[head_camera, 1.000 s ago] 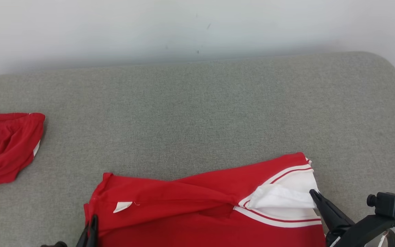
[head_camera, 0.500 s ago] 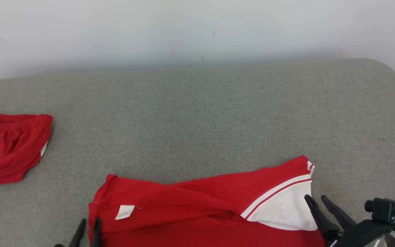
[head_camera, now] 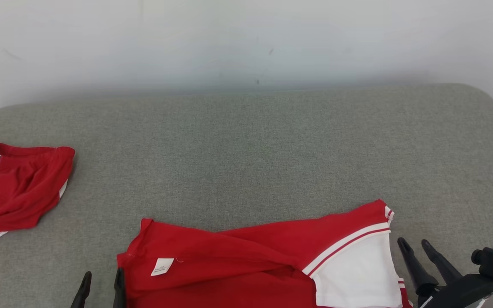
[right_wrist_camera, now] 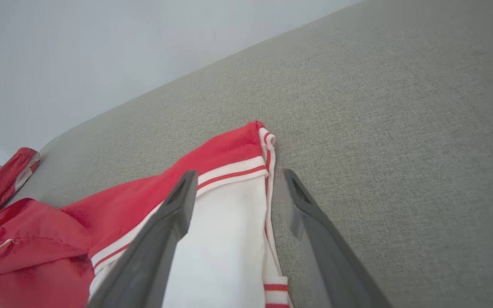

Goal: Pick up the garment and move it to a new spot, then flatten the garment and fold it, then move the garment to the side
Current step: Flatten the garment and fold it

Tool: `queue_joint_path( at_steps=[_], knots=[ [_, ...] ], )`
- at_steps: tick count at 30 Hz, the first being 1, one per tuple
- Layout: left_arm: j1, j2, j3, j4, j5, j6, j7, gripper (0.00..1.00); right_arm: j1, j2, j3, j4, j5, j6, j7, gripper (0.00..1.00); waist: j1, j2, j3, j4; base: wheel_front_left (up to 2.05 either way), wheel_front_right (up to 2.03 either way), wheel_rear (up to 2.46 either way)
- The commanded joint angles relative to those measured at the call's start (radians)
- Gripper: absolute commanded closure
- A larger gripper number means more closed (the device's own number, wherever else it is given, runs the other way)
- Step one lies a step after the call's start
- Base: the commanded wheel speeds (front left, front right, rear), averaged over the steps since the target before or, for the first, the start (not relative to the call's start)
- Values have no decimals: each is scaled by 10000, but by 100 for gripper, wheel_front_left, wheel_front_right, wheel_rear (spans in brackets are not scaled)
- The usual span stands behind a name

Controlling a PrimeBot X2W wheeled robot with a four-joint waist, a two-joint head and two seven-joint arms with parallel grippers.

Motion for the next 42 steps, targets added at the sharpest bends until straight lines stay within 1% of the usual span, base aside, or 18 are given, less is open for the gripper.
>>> queue_joint_path(
  at_steps=[1,9,16,20,25,28,31,32,33,34,35,37,42],
  knots=[
    [198,0,49,-32,114,56,-55,0,2,55,-48,53,-87,-8,11,0,0,0,-30,23,0,0,0],
    [426,-34,397,-358,679,214,-55,0,-184,761,-808,913,-1246,-10,553,0,0,0,-157,132,0,0,0],
    [549,-162,576,-502,816,150,-56,0,-497,1367,-1270,1736,-2250,-10,1062,0,0,0,-120,297,0,0,0],
    [483,-265,629,-486,909,72,-56,0,-835,1806,-1345,2360,-2519,-10,1302,0,0,0,-12,448,0,0,0],
    [411,-354,698,-461,986,-37,-56,0,-1049,1861,-1516,3017,-2853,-10,1348,0,0,0,51,627,0,0,0],
    [434,-396,768,-469,1025,-30,-56,0,-1079,1951,-1645,3327,-2998,-10,1447,0,0,0,83,691,0,0,0],
    [427,-443,831,-438,1060,-116,-56,0,-1089,2117,-1541,3433,-2929,-8,1582,0,0,0,123,738,0,0,0],
    [413,-458,848,-425,1077,-109,-56,0,-1086,2172,-1457,3452,-2898,-4,1640,27,0,0,131,750,0,0,0],
    [395,-470,863,-407,1096,-121,-56,0,-1088,2253,-1404,3463,-2836,-4,1680,62,0,0,142,767,0,0,0],
    [377,-481,878,-393,1099,-145,-56,0,-1105,2298,-1328,3474,-2808,-2,1684,82,0,0,143,782,0,0,0],
    [365,-496,895,-378,1102,-168,-56,0,-1121,2313,-1269,3482,-2803,-2,1689,100,0,0,145,796,0,0,0],
    [371,-532,916,-369,1142,-185,-56,0,-1167,2315,-1207,3498,-2750,-2,1659,100,0,0,149,820,0,0,0],
    [401,-554,1015,-327,1187,-239,-56,0,-1446,1999,-1272,3454,-2628,-5,1477,100,0,0,133,793,0,0,0]
  ],
)
